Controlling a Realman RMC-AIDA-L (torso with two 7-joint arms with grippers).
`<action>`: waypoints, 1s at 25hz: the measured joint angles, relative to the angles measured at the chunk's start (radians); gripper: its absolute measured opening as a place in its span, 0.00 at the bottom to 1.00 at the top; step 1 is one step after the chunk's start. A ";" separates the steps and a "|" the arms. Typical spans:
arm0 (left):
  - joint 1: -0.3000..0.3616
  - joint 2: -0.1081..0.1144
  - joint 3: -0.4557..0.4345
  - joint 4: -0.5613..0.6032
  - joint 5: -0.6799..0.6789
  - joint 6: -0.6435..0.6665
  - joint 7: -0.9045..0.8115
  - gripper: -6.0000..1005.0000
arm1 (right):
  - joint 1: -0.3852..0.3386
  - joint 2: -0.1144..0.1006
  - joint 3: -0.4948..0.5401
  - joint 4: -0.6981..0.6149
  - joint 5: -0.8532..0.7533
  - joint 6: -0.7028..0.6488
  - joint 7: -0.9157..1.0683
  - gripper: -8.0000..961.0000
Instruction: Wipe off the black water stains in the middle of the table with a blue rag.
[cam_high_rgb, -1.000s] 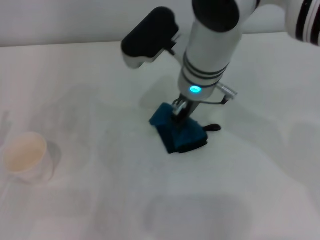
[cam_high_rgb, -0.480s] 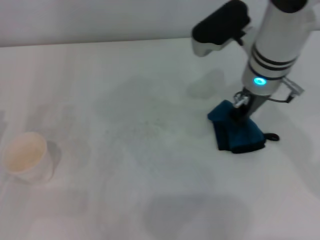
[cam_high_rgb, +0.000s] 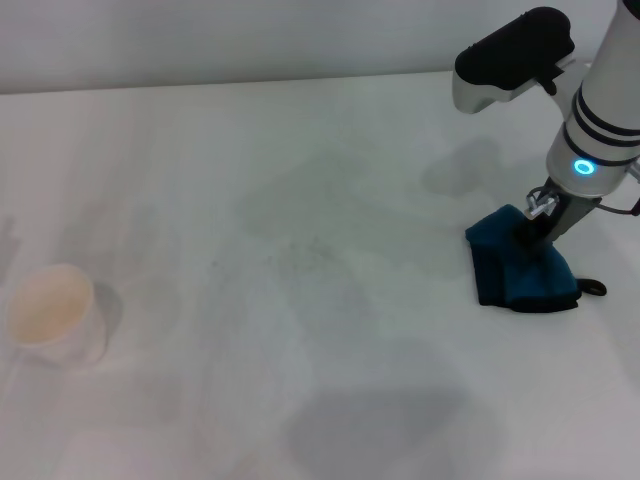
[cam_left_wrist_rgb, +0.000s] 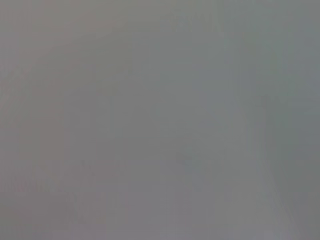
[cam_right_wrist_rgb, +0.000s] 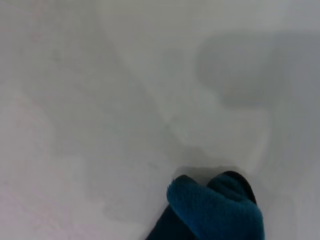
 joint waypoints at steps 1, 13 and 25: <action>-0.001 0.000 0.000 -0.001 0.000 0.000 0.000 0.86 | 0.000 0.001 0.001 0.001 -0.001 0.001 -0.004 0.18; -0.010 0.002 0.000 -0.006 0.001 -0.006 -0.003 0.86 | -0.038 0.005 0.003 -0.069 0.058 0.011 -0.056 0.23; -0.009 0.002 0.000 -0.008 0.001 -0.007 -0.003 0.86 | -0.143 -0.001 0.194 -0.269 0.050 -0.023 -0.145 0.71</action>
